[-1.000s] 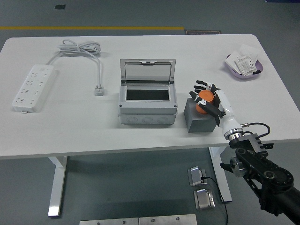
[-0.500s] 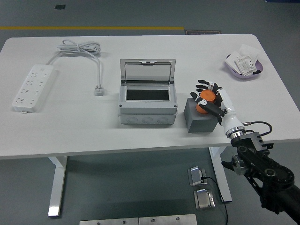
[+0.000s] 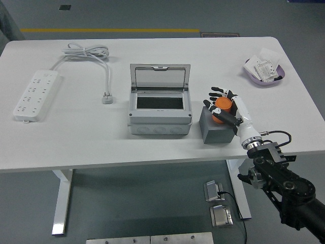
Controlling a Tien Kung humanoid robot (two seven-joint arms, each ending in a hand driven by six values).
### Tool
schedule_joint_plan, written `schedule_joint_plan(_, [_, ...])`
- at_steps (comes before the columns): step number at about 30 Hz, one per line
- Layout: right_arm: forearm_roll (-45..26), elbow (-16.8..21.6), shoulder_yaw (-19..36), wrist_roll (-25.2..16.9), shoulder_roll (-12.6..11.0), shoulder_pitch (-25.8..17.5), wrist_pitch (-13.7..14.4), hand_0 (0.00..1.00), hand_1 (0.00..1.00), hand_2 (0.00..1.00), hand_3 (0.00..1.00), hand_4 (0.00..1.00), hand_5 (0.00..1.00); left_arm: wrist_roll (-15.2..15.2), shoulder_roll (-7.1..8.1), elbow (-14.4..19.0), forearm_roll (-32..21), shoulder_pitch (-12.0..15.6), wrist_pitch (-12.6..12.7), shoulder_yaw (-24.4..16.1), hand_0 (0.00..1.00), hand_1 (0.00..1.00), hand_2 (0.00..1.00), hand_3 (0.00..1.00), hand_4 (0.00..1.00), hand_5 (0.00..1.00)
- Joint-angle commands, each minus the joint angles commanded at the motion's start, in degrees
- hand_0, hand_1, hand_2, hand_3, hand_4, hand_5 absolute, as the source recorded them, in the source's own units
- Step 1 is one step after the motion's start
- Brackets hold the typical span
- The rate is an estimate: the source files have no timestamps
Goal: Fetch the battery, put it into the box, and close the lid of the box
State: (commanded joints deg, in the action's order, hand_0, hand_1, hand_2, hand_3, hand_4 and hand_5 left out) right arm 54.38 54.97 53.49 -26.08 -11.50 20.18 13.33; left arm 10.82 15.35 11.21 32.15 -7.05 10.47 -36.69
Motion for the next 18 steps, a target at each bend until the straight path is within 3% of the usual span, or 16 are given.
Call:
schedule_joint_plan(2, [0.03, -0.09, -0.01, 0.03, -0.01, -0.03, 0.16, 0.731, 0.705, 0.694, 0.743, 0.875, 0.302, 0.00, 0.02, 0.00, 0.03, -0.03, 0.00, -0.01, 0.628, 0.693, 0.638, 0.624, 0.663, 0.060])
schedule_joint_plan(3, [0.06, -0.10, 0.00, 0.07, -0.02, -0.05, 0.26, 0.688, 0.679, 0.667, 0.732, 0.816, 0.246, -0.01, 0.03, 0.00, 0.00, -0.05, 0.00, 0.02, 0.627, 0.693, 0.637, 0.624, 0.663, 0.060])
schedule_joint_plan(7, [0.09, -0.09, -0.08, 0.33, -0.14, -0.18, 0.60, 0.688, 0.679, 0.667, 0.732, 0.816, 0.246, -0.14, 0.05, -0.02, -0.25, -0.14, -0.03, 0.31, 0.627, 0.693, 0.637, 0.624, 0.663, 0.060])
schedule_joint_plan(8, [0.06, -0.11, -0.11, 0.41, -0.19, -0.23, 0.68, 0.521, 0.583, 0.589, 0.682, 0.582, 0.119, -0.18, 0.06, -0.02, -0.32, -0.16, -0.02, 0.38, 0.628, 0.692, 0.635, 0.624, 0.663, 0.061])
schedule_joint_plan(13, [-0.27, -0.26, -0.13, 0.45, -0.36, -0.43, 0.74, 0.521, 0.583, 0.589, 0.682, 0.582, 0.119, -0.14, 0.09, -0.01, -0.25, -0.13, -0.03, 0.37, 0.628, 0.692, 0.635, 0.624, 0.663, 0.061])
schedule_joint_plan(14, [-0.36, -0.29, -0.14, 0.44, -0.38, -0.44, 0.73, 0.457, 0.529, 0.559, 0.633, 0.283, 0.058, -0.12, 0.09, -0.01, -0.19, -0.13, -0.03, 0.34, 0.627, 0.692, 0.634, 0.624, 0.663, 0.060])
schedule_joint_plan(18, [-0.78, -0.47, -0.26, 0.33, -0.36, -0.38, 0.83, 0.457, 0.529, 0.559, 0.633, 0.283, 0.058, -0.09, 0.09, -0.01, -0.12, -0.19, -0.08, 0.41, 0.627, 0.692, 0.634, 0.624, 0.663, 0.060])
